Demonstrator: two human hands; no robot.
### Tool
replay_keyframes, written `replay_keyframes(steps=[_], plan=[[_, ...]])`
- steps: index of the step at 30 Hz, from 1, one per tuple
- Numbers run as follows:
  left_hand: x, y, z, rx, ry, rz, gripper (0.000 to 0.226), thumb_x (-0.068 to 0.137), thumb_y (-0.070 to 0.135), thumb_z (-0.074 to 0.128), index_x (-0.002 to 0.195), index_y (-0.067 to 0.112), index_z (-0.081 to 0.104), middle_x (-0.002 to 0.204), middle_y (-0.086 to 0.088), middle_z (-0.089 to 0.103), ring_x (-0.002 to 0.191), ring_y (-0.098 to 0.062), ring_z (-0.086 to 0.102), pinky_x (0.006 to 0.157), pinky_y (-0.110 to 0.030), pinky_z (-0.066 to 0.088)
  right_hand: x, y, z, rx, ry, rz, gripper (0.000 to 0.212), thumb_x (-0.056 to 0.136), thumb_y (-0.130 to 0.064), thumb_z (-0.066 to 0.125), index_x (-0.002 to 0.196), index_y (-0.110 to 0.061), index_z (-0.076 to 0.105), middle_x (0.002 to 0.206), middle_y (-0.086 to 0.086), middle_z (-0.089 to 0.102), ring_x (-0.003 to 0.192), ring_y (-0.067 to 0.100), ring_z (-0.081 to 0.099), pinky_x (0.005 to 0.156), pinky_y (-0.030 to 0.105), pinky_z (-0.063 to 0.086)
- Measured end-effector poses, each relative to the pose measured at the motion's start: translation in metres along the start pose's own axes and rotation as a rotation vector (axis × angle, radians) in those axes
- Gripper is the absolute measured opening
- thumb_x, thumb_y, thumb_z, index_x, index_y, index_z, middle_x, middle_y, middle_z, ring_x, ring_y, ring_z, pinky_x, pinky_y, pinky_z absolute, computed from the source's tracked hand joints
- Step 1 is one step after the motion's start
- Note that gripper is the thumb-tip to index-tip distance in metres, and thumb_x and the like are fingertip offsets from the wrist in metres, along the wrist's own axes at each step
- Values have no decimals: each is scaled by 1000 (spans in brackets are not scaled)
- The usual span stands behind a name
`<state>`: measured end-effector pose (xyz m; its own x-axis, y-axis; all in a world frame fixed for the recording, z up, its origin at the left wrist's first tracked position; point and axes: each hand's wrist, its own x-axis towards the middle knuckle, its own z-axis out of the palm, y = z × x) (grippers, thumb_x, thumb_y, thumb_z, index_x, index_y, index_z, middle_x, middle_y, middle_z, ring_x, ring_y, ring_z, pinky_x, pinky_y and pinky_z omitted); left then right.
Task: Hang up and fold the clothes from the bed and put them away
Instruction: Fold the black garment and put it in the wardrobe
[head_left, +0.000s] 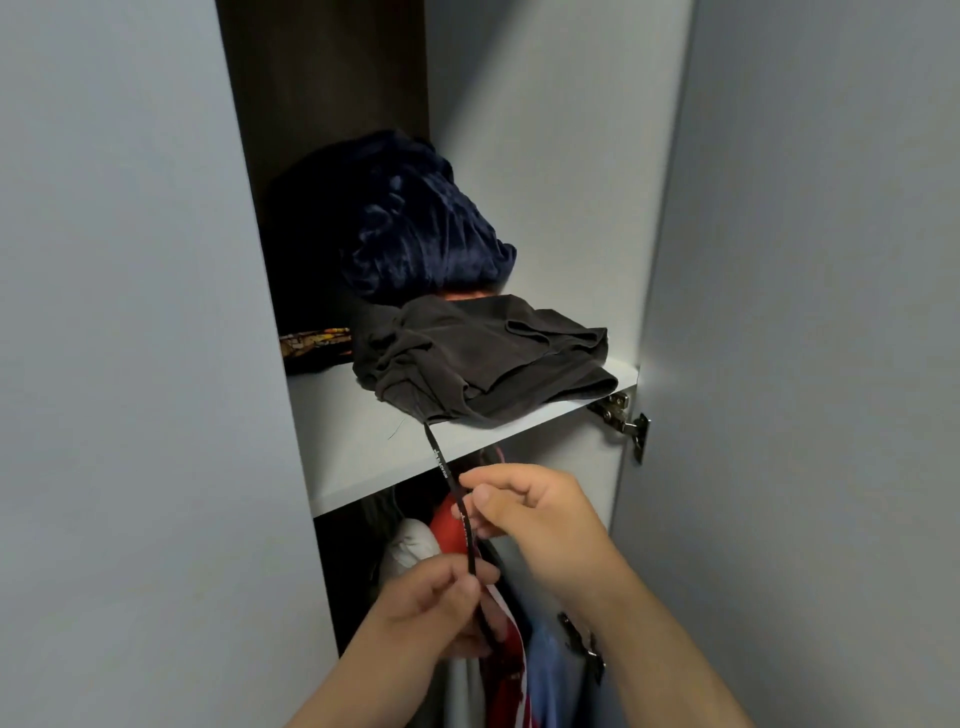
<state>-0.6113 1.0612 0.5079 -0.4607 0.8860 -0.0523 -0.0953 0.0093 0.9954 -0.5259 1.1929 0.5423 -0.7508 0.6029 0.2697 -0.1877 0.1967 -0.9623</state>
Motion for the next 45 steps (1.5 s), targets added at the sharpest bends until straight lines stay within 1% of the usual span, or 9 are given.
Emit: replay_keyframes(steps=[5,9,21,34,36,38,41,43,45], plan=[[-7,42,18,-145,55,218,24,89,3,58,77,14,76,74,-17,69,69,-28,71,53,-34,57,-19,-29,-30,43,2,-121,14,94,-8,60,95,-12,74,90,11,77,81,18,70,76,29,56],[4,82,35,-356,84,310,17,73,18,64,78,9,78,79,-8,71,69,-15,70,62,-28,59,-36,-46,-42,76,-13,-194,20,85,-21,66,96,-6,73,90,13,76,82,21,69,77,32,56],[37,132,40,-634,256,379,13,77,14,71,66,16,78,80,0,75,71,-11,73,60,-22,57,-6,-78,-35,136,106,-199,27,84,11,69,93,-14,73,80,3,72,74,19,67,64,27,57],[94,178,23,-932,457,251,17,100,10,55,109,-5,58,95,-19,69,80,-23,72,60,-27,57,150,-97,-30,1,222,-119,22,88,5,60,83,-14,71,65,2,73,62,15,72,64,23,58],[93,174,17,-743,504,256,19,100,14,55,99,-4,63,79,-16,74,72,-23,74,55,-28,56,175,-98,-31,-129,229,-94,23,86,5,56,82,-14,69,61,1,71,60,15,71,69,30,62],[94,162,8,-196,716,368,19,95,20,59,80,18,71,68,-3,73,62,-15,72,53,-31,56,196,-91,-30,-306,190,-69,25,86,4,55,79,-16,68,58,1,70,57,12,69,71,30,62],[92,147,2,859,868,492,25,93,38,56,117,40,64,124,8,65,115,-12,59,94,-33,47,212,-72,-24,-554,123,-63,27,89,-1,56,79,-23,67,66,-3,70,62,6,66,75,25,57],[101,136,0,1125,702,259,58,99,49,37,153,28,28,162,5,25,148,-18,23,116,-35,26,217,-65,-26,-716,123,-107,27,92,-6,56,87,-27,72,91,-5,73,85,9,67,88,24,52],[106,133,2,1149,577,106,62,102,51,23,158,25,10,166,5,7,152,-21,10,119,-38,21,218,-61,-35,-964,79,-203,35,95,-10,50,110,-29,75,119,-7,70,112,13,61,107,29,42]])
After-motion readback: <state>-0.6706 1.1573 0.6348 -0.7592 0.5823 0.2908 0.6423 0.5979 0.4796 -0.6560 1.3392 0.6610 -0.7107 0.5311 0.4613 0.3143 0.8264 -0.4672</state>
